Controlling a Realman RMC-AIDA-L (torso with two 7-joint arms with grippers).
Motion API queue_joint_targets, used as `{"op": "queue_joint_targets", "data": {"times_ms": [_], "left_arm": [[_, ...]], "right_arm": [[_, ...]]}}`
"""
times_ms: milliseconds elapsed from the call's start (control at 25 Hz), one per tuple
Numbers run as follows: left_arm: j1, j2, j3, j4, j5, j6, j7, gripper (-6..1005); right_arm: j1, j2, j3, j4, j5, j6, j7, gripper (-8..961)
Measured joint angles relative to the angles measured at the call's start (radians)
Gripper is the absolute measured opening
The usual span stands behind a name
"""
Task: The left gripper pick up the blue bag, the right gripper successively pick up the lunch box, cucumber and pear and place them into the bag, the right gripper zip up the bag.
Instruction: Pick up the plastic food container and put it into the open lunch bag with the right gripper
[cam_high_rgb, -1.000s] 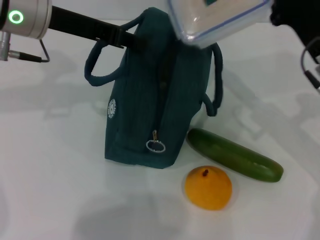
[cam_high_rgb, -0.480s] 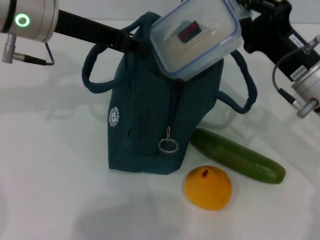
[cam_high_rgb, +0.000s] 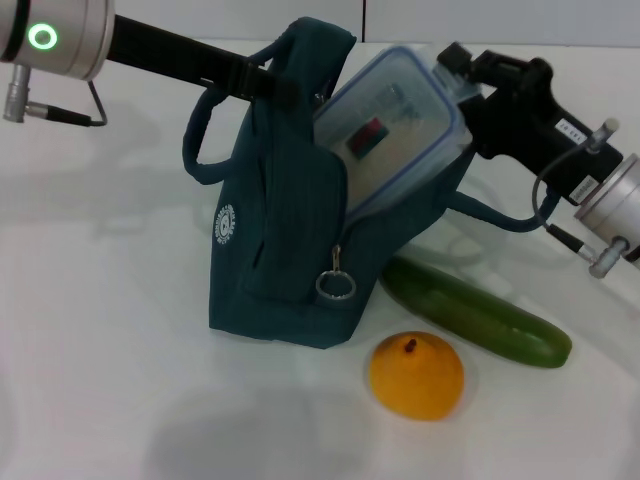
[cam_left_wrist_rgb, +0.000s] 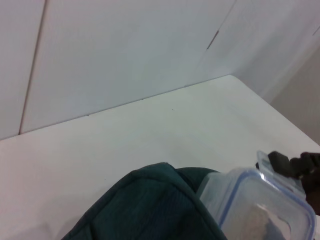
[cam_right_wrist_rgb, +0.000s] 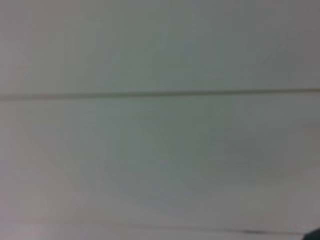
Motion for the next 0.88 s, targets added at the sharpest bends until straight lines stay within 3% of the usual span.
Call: {"op": "queue_joint_targets", "data": {"times_ms": [280, 720, 880], "left_arm": [[0.0, -0.005, 0.005, -0.004, -0.003, 0.0, 0.029, 51], [0.01, -0.005, 0.0, -0.013, -0.027, -0.002, 0.073, 51], [0.012, 0.001, -0.005, -0.032, -0.027, -0.012, 0.087, 51]], "right_arm": [[0.007, 0.0, 0.001, 0.003, -0.042, 0.024, -0.057, 96], [0.084, 0.0, 0.002, 0.024, -0.137, 0.109, -0.08, 203], [0.089, 0.0, -0.001, 0.017, -0.153, 0.092, -0.08, 200]]}}
